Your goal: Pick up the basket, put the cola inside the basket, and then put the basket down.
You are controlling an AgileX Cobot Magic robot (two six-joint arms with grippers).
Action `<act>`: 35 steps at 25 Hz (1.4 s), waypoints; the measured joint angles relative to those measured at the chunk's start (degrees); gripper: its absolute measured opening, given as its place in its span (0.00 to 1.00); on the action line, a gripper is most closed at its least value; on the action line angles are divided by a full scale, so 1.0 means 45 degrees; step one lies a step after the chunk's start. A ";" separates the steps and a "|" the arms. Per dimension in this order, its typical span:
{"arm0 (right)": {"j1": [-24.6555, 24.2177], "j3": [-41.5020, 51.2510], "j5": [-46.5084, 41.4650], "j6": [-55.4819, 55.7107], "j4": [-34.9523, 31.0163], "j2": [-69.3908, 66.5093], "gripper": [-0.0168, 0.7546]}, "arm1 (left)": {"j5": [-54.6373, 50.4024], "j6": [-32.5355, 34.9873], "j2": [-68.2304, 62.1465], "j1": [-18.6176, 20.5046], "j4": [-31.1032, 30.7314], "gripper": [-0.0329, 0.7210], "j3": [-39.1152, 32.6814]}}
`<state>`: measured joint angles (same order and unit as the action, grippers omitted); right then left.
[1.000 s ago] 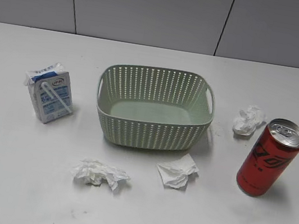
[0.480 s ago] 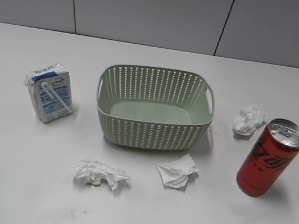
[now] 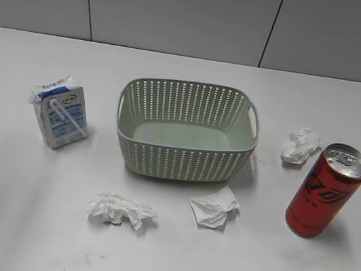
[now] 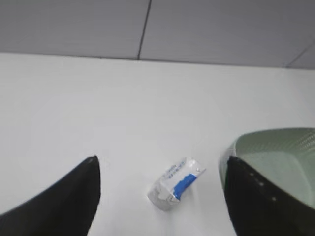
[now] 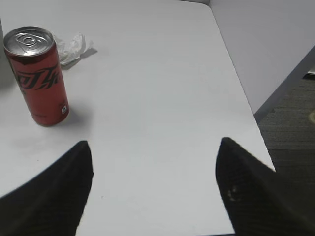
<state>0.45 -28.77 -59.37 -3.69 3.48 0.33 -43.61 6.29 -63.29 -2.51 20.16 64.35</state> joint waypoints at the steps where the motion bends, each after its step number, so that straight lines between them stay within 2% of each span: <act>1: 0.0000 0.0000 0.0000 0.0000 0.0000 0.0000 0.79 | -0.0456 0.0000 -0.0754 -0.0114 0.0110 0.84 0.0470; 5: 0.0000 0.0000 0.0000 0.0000 0.0000 0.0000 0.79 | -0.2633 0.0000 -0.3480 -0.0764 0.0250 0.82 0.2584; 9: 0.0000 0.0000 0.0000 0.0000 0.0000 0.0000 0.79 | -0.4110 -0.0438 -0.5722 -0.1872 0.0249 0.82 0.4327; 12: 0.0000 0.0000 0.0000 0.0000 0.0000 0.0000 0.79 | -0.4331 -0.1397 -0.6983 -0.2803 -0.0163 0.82 0.5034; 19: 0.0000 0.0000 0.0000 0.0000 0.0000 0.0000 0.79 | -0.4395 -0.4043 -0.9636 -0.5436 -0.2237 0.82 0.5977; 22: 0.0000 0.0000 0.0000 0.0000 0.0000 0.0000 0.79 | -0.4395 -0.4537 -1.0616 -0.6064 -0.2453 0.82 0.6044; 25: 0.0000 0.0000 0.0000 0.0000 0.0000 0.0000 0.79 | -0.4307 -0.4783 -1.1378 -0.6335 -0.2498 0.82 0.6044; 35: 0.0000 0.0000 0.0000 0.0000 0.0000 0.0000 0.79 | -0.2521 -0.5728 -1.2632 -0.6352 -0.2591 0.82 0.6070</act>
<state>0.45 -28.77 -59.37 -3.69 3.48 0.33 -54.96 -19.49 -120.13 -31.09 8.51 91.67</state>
